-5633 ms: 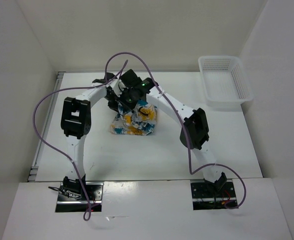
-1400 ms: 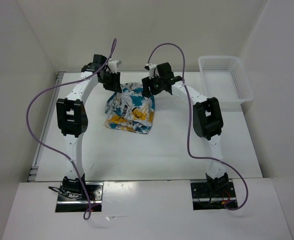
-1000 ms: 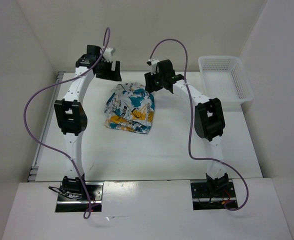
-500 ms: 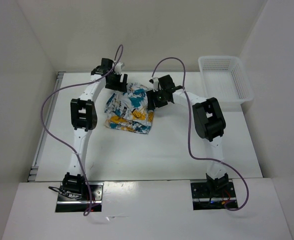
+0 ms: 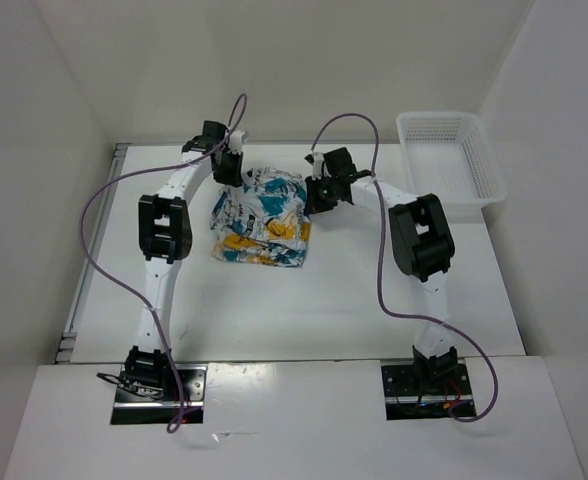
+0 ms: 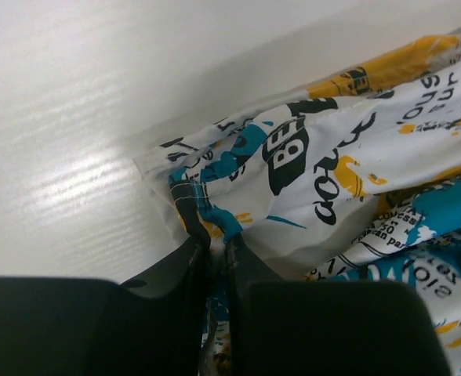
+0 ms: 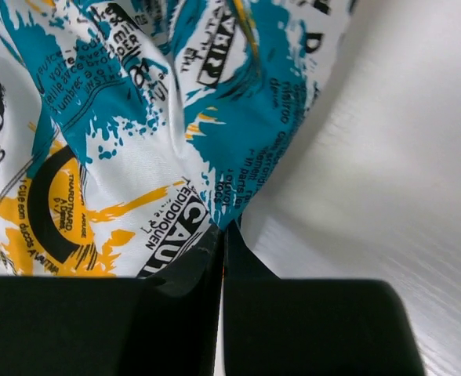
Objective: Fold and stack the shorts
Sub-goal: Fold the shorts
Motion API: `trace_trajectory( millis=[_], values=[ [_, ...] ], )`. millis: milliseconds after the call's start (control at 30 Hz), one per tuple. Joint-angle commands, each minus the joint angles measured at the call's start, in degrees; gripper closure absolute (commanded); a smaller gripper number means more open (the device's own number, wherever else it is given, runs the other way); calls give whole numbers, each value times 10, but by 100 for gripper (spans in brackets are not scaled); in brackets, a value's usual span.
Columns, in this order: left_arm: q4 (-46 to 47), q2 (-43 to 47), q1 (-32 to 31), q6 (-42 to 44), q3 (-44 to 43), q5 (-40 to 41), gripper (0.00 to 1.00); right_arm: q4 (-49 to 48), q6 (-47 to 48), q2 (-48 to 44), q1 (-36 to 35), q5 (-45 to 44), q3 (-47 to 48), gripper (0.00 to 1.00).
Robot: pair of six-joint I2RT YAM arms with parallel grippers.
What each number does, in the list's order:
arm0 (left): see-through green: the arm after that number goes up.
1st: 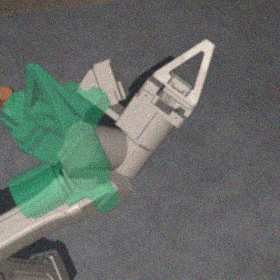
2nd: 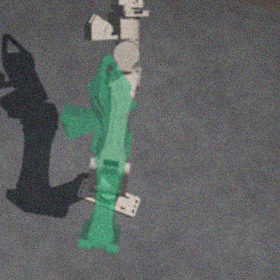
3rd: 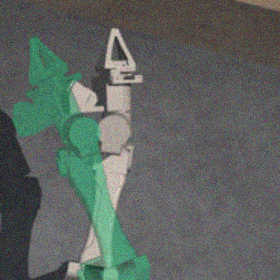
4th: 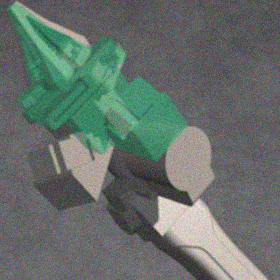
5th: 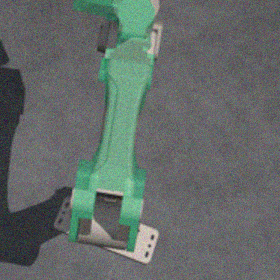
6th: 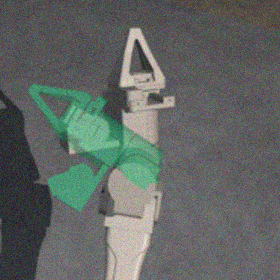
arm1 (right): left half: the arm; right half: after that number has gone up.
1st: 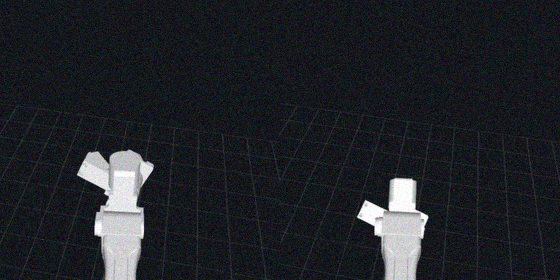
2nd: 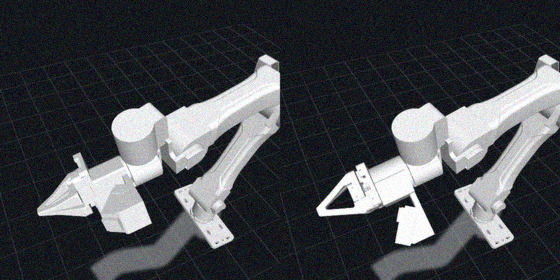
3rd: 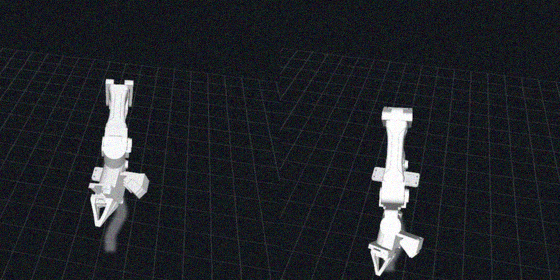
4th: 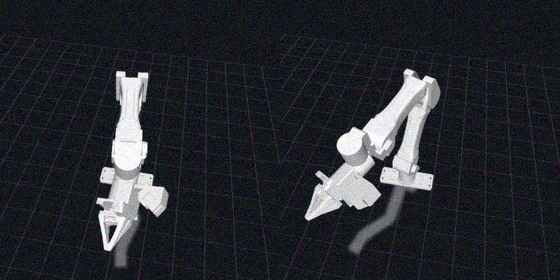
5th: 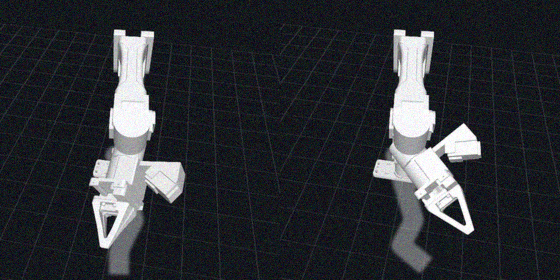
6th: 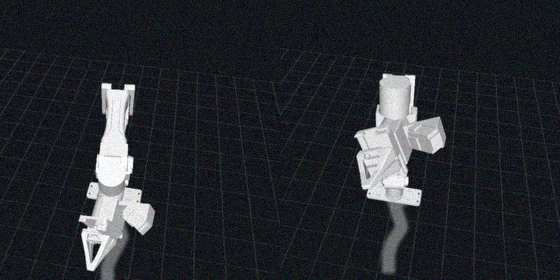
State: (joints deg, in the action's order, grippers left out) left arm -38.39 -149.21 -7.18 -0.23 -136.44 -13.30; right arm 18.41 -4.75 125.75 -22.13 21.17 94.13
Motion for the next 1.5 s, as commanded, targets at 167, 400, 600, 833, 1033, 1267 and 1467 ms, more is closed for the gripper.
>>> trace_trajectory(
  millis=[167, 400, 600, 833, 1033, 1267, 1467],
  values=[
    [-41, 90, 20, 2, 88, -7, 80, 4, 72, -76, 48, 56, -85, 99],
    [-33, 141, 0, 2, 201, -44, 71, 27, 100, -117, 54, 144, -99, 46],
    [-27, 148, -13, 2, 219, -49, 65, 21, 113, -63, 54, 132, 38, 42],
    [-22, 159, -13, 2, 213, -44, 66, 7, 96, 60, 32, 100, 234, 46],
    [-22, 159, -13, 2, 208, -44, 66, 51, 214, 85, -12, 91, 291, 42],
    [-22, 148, -13, 2, 197, -54, 65, 88, 321, 124, -70, 59, 296, 37],
    [-22, 159, -13, 2, 203, -59, 65, 60, 302, 142, -75, 0, 296, 37]
  ],
)
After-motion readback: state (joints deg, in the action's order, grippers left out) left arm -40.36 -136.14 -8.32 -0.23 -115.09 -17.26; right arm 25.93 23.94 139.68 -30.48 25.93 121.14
